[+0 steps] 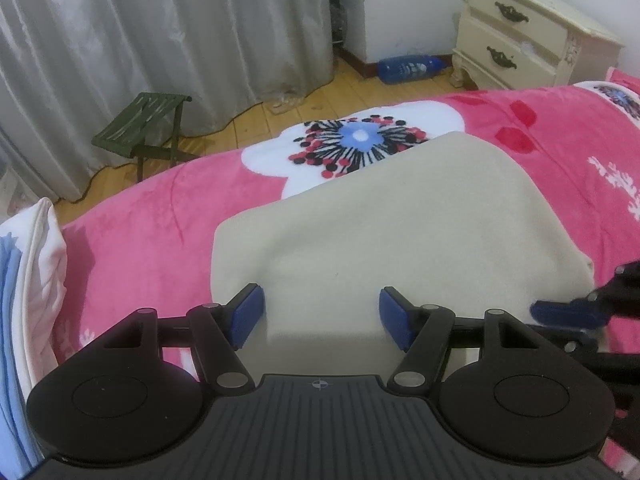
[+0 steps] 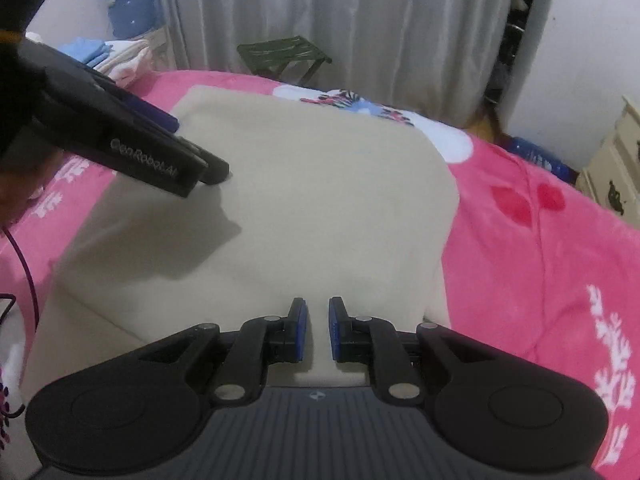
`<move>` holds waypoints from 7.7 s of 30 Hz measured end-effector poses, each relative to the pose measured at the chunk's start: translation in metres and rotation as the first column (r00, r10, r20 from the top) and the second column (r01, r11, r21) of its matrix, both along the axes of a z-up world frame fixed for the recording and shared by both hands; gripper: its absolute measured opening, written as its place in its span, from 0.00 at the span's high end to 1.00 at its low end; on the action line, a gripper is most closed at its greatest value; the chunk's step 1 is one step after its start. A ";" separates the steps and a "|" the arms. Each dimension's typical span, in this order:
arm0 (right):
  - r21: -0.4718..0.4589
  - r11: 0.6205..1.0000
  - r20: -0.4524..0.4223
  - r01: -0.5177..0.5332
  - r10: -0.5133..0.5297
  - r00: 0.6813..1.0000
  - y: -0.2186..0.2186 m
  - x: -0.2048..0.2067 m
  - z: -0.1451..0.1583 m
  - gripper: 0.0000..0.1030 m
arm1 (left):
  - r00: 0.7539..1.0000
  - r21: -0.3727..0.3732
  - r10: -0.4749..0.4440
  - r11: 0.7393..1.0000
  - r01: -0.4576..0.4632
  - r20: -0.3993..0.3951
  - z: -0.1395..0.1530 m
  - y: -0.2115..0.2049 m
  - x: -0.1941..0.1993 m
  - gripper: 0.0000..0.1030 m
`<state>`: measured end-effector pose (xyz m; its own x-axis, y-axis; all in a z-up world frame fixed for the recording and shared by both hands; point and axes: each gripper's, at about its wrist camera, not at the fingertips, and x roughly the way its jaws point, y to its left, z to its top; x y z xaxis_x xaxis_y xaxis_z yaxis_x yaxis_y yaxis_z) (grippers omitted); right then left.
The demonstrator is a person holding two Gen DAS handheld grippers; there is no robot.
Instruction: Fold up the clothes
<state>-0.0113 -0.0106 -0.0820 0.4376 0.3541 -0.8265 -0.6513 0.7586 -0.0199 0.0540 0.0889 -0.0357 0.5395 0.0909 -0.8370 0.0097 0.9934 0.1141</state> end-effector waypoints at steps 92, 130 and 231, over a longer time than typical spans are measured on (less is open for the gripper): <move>0.521 0.796 -0.072 0.308 -0.318 0.945 -0.155 0.009 -0.004 0.72 | 0.962 -0.464 -0.269 0.858 0.223 -0.036 -0.002 -0.045 0.009 0.94; 0.728 0.147 -0.681 0.669 0.045 0.731 -0.190 0.038 -0.116 0.68 | 0.958 -0.500 -0.287 0.830 0.248 -0.001 0.001 -0.038 0.003 0.94; 0.437 0.861 -0.078 0.259 -0.251 0.965 -0.069 0.048 -0.006 0.63 | 0.985 -0.246 0.163 0.954 -0.172 -0.059 0.000 0.054 -0.035 0.48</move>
